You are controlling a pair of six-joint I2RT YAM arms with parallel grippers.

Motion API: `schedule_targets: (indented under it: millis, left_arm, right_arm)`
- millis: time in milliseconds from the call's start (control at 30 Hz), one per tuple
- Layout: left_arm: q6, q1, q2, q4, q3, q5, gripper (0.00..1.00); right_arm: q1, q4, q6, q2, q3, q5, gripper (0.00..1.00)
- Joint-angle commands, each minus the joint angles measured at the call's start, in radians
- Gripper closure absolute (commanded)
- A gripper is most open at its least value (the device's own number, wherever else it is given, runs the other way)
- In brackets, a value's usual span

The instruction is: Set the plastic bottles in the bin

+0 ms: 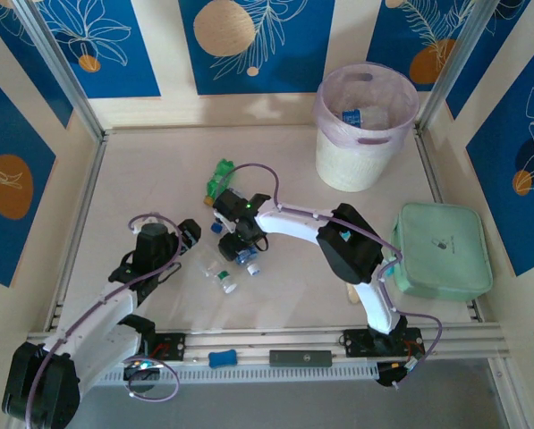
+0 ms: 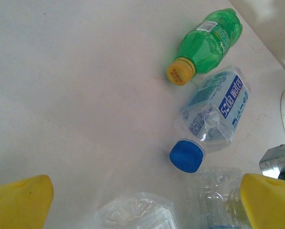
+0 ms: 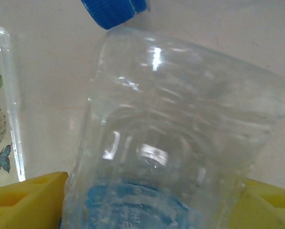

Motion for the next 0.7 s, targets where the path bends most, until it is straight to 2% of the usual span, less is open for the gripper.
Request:
schedule_targets:
  millis: [0, 100, 300, 433, 667]
  left_arm:
    - [-0.008, 0.010, 0.001, 0.021, -0.012, 0.018, 0.00]
    - [-0.010, 0.010, 0.001, 0.021, -0.012, 0.020, 0.00]
    - [-0.009, 0.010, 0.003, 0.027, -0.012, 0.020, 0.00]
    - [-0.012, 0.010, 0.008, 0.032, -0.012, 0.026, 0.00]
    - [0.003, 0.010, 0.021, 0.063, -0.006, 0.069, 0.00]
  right_arm:
    - [0.007, -0.023, -0.019, 0.018, 0.028, 0.018, 0.22]
    - [0.009, -0.023, -0.022, 0.015, 0.025, 0.023, 0.25]
    - [0.009, 0.002, -0.021, -0.016, 0.016, 0.004, 0.38]
    - [-0.001, 0.079, -0.014, -0.080, -0.035, -0.037, 0.44]
    - [-0.075, 0.272, 0.058, -0.252, -0.183, -0.218, 0.46]
